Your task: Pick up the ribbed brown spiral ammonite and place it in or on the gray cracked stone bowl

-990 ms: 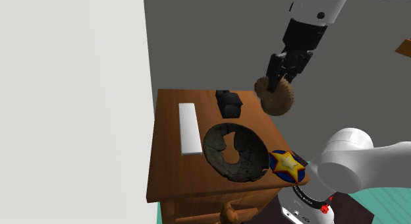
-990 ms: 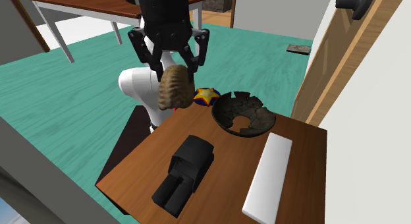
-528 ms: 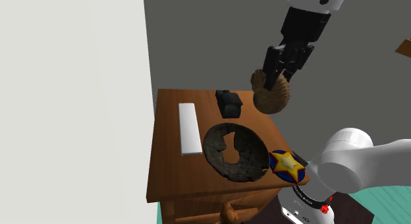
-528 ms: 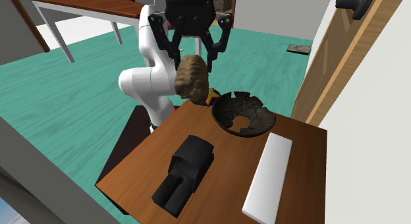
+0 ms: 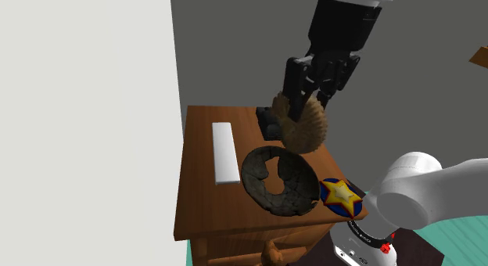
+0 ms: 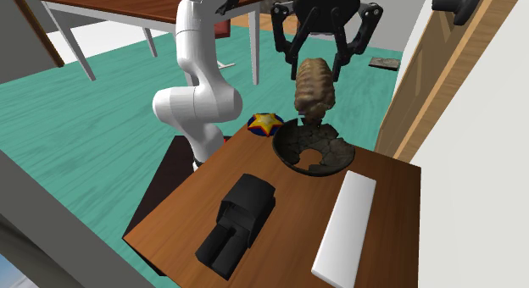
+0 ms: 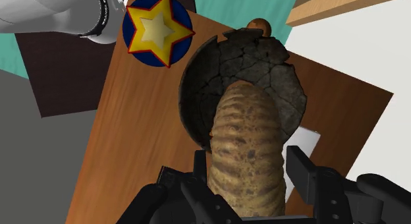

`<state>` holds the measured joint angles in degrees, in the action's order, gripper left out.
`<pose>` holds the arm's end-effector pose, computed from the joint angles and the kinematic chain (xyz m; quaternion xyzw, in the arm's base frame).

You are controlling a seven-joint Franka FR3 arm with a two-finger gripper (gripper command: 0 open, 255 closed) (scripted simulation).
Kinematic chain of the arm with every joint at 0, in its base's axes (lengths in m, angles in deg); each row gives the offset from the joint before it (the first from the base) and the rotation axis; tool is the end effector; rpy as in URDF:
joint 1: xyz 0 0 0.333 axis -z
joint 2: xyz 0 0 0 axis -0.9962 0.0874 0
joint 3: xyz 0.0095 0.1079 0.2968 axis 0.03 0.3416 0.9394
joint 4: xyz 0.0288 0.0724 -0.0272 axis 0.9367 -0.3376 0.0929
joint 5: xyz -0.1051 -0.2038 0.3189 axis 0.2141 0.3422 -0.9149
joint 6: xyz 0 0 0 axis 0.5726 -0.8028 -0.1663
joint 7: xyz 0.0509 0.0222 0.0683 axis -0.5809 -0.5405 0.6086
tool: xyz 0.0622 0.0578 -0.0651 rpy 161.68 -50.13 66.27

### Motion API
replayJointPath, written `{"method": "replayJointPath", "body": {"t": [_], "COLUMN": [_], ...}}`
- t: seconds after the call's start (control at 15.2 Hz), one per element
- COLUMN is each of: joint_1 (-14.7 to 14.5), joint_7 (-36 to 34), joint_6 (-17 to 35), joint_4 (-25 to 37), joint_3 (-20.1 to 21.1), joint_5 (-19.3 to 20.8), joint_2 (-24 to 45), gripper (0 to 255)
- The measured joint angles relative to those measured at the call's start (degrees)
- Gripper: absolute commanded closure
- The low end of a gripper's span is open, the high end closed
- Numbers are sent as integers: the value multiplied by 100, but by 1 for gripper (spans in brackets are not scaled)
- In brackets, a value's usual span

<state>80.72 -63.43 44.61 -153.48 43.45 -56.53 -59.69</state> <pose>0.2137 0.2766 0.6880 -0.9988 0.0469 0.0102 0.0036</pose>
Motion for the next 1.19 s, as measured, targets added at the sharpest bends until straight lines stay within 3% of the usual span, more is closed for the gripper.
{"method": "replayJointPath", "body": {"t": [0.26,1.19], "joint_1": [-2,-151], "joint_7": [-154,-1], "joint_6": [175,1071], "joint_4": [-82,-1408], "joint_3": [198,366], "joint_5": [-96,-330], "joint_2": [41,-404], "gripper": [255,255]}}
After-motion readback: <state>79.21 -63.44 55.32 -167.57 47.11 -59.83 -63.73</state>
